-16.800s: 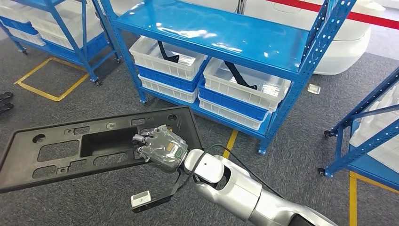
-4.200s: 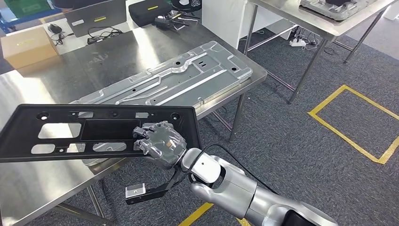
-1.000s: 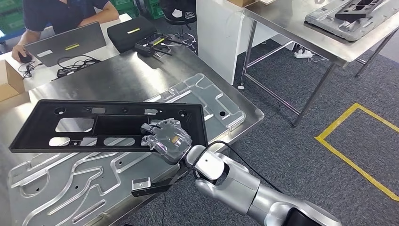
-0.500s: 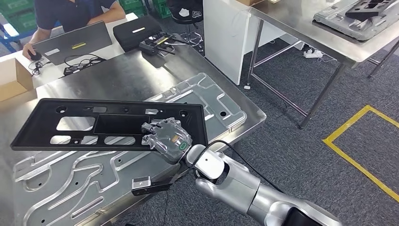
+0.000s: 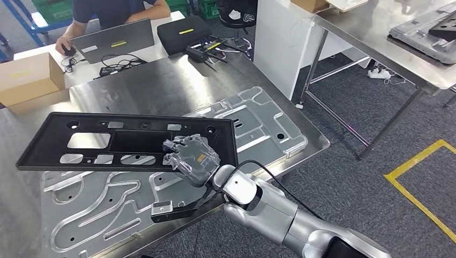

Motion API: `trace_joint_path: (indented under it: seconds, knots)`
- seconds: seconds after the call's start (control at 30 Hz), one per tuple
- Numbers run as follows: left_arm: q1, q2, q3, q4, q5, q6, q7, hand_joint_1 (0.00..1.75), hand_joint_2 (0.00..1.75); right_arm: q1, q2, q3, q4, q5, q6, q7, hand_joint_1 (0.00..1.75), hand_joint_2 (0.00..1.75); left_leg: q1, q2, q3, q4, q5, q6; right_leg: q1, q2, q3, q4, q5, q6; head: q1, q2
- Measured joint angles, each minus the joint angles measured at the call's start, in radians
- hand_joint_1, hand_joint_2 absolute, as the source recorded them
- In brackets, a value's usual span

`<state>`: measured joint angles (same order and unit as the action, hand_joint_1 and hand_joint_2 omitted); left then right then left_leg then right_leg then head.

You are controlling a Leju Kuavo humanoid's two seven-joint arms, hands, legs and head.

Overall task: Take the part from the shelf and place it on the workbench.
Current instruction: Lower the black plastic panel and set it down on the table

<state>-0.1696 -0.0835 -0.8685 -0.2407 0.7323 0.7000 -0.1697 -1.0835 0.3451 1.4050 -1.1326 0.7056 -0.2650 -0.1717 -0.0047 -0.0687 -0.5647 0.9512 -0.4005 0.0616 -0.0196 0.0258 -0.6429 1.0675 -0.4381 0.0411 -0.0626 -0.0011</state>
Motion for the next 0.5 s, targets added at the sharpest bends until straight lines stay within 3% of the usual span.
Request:
trace_joint_path:
  seconds: [0.07,0.13,0.2,0.23,0.3,0.37,0.4,0.43,0.5]
  knots:
    - [-0.001,0.0,0.0,0.0,0.0,0.0,-0.004,0.0,1.75,-0.001,0.001,0.0,0.0,-0.002,0.0,0.0,1.75,1.75,-0.002,-0.014,-0.005,0.006,-0.004,-0.008,-0.002,0.019,0.036,-0.079,0.024,-0.003,0.0,0.0]
    - [0.0,0.0,0.0,0.0,-0.001,0.0,-0.005,0.0,1.75,-0.002,0.002,0.0,0.0,-0.003,0.001,0.0,1.75,1.75,0.0,-0.025,-0.011,0.008,-0.005,-0.014,0.001,0.009,0.037,-0.086,0.024,-0.009,0.0,0.0]
    - [0.002,0.002,0.0,0.0,-0.002,0.0,-0.005,0.0,1.75,-0.002,0.003,0.0,0.0,-0.004,0.001,0.0,1.75,1.75,0.002,-0.014,-0.019,0.022,-0.016,-0.022,-0.001,-0.004,0.04,-0.088,0.025,-0.017,-0.001,0.0]
    - [0.002,0.003,0.0,0.0,-0.002,0.0,-0.005,0.0,1.75,-0.004,0.004,0.0,0.001,-0.005,0.001,0.0,1.75,1.75,0.003,0.002,-0.035,0.055,-0.035,-0.029,-0.004,-0.012,0.041,-0.09,0.025,-0.021,-0.001,0.0]
    - [0.0,0.003,0.0,0.0,-0.002,0.0,-0.005,0.0,1.75,-0.006,0.004,0.0,0.003,-0.006,0.001,0.001,1.75,1.75,0.008,0.038,-0.096,0.179,-0.093,-0.043,-0.005,-0.027,0.042,-0.09,0.023,-0.025,-0.002,0.0]
    - [0.0,0.003,0.0,0.0,-0.002,0.0,-0.003,0.0,1.75,-0.007,0.004,0.0,0.006,-0.006,0.003,0.002,1.75,1.75,0.015,0.05,-0.156,0.294,-0.127,-0.052,-0.004,-0.045,0.042,-0.09,0.021,-0.027,-0.002,0.0]
    - [0.001,0.003,0.0,0.0,-0.003,0.0,-0.001,0.0,1.75,-0.006,0.004,0.0,0.007,-0.006,0.004,0.004,1.75,1.75,0.016,0.052,-0.163,0.302,-0.119,-0.054,-0.004,-0.054,0.042,-0.09,0.02,-0.027,-0.002,0.0]
    - [0.001,0.003,0.0,0.0,-0.004,0.0,0.0,0.0,1.75,-0.006,0.004,0.0,0.008,-0.005,0.006,0.006,1.75,1.75,0.017,0.056,-0.149,0.266,-0.093,-0.053,-0.004,-0.062,0.043,-0.09,0.019,-0.026,-0.002,0.0]
    - [-0.001,0.003,0.0,0.0,-0.006,0.0,0.001,0.0,1.75,-0.007,0.005,0.0,0.008,-0.004,0.007,0.012,1.75,1.75,0.014,0.087,-0.078,0.118,-0.028,-0.049,-0.003,-0.078,0.047,-0.09,0.016,-0.021,-0.002,0.0]
